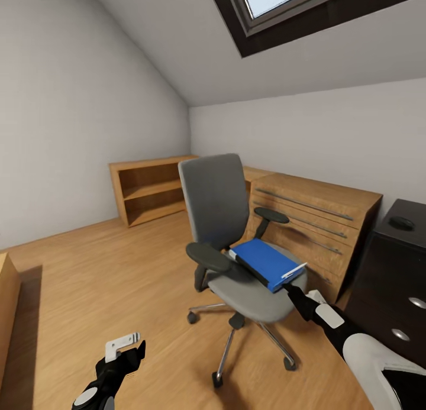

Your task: In the bedroom, organize the workspace by keeping the computer under the desk, ensuring the monitor is on the desk, placing the keyboard on the desk next to the monitor, placing the mouse on the desk next to the keyboard, moving the folder from the swivel chair onto the desk next to the mouse, stacking the notebook on top of the folder with the pen on top of the notebook, and positioning the swivel chair next to the desk.

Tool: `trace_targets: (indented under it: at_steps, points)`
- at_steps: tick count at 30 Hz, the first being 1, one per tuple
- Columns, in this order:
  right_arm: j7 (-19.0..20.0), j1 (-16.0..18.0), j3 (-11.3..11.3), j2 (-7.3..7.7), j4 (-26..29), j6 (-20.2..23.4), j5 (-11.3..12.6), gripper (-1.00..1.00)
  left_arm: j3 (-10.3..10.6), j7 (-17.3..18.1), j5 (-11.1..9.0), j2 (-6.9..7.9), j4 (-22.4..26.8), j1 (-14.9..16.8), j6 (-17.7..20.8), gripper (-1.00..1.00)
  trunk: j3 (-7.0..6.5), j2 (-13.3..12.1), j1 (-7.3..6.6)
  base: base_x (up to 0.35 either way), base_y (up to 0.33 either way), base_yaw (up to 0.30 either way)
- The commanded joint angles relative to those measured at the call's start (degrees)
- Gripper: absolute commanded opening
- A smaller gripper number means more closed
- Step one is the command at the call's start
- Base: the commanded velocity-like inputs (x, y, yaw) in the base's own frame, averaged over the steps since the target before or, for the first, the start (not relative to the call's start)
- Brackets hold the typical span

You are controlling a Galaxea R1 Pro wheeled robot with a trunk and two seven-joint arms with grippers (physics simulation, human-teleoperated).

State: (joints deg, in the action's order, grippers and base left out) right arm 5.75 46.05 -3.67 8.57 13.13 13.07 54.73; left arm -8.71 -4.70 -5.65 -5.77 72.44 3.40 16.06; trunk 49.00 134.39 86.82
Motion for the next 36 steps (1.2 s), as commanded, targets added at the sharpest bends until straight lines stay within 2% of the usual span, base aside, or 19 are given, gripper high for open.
trace_targets:
  at_steps: [1,10,20,36]
  points:
    - [0.4,0.1,-0.5,-0.04,0.1,0.3,0.9,1.00,0.0,-0.2,-0.6,-0.03,0.1,0.0,0.3,1.00,0.05,0.0,0.02,0.321,0.006,0.000]
    - [0.4,0.1,-0.5,-0.04,0.1,0.2,0.8,1.00,0.0,-0.3,-0.6,0.01,0.1,0.0,0.3,1.00,0.05,0.0,0.02,0.287,0.162,0.000]
    - [0.4,0.1,-0.5,-0.04,0.1,0.1,0.8,1.00,0.0,-0.3,-0.6,-0.03,0.1,0.0,0.4,1.00,0.05,0.0,0.02,0.030,0.033,0.000]
    - [0.4,0.1,-0.5,-0.04,0.1,0.0,0.8,1.00,0.1,-0.3,-0.6,-0.03,0.0,0.0,0.4,1.00,0.05,0.0,0.02,-0.286,0.000,0.000]
